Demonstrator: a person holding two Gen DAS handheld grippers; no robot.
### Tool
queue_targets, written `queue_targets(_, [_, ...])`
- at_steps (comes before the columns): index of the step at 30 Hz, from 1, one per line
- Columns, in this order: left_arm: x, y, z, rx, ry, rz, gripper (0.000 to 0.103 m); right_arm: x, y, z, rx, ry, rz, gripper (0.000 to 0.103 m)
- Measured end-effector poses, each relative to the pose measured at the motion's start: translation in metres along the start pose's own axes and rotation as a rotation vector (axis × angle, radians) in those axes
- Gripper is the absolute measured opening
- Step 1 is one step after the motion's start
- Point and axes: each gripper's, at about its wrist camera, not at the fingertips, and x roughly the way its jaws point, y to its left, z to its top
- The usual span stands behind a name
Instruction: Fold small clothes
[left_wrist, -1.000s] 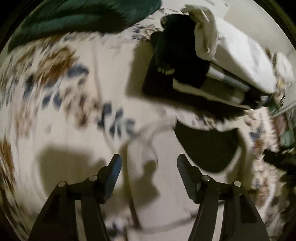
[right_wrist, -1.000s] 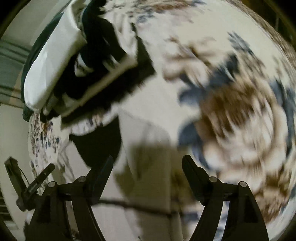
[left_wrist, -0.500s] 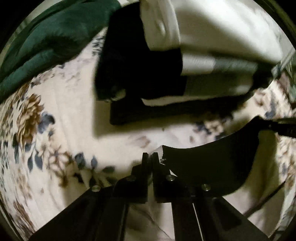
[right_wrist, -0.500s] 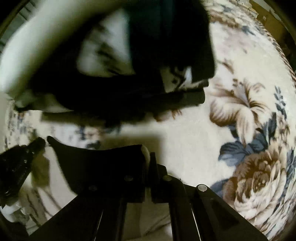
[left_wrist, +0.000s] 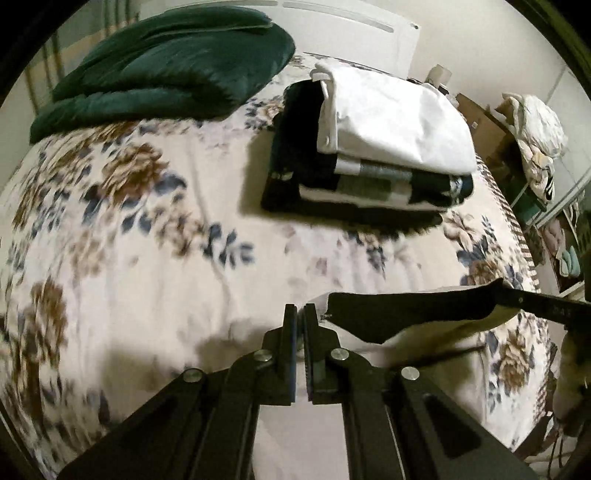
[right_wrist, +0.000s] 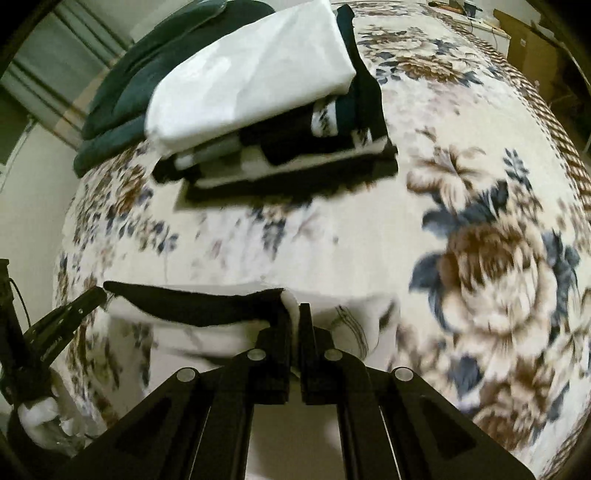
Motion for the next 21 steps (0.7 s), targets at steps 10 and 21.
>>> queue_targets(10, [-0.009,0.020,-0.113,-0.147,0.158,0.035,0.001,-0.001,-0.017,-0.124,0.018,0.148,-0.013,0.003])
queue_targets(21, [0.012,0.056,-0.110,-0.539,0.248,-0.236,0.046,0.009,-0.048,-0.162,0.126,0.271,0.037,0.045])
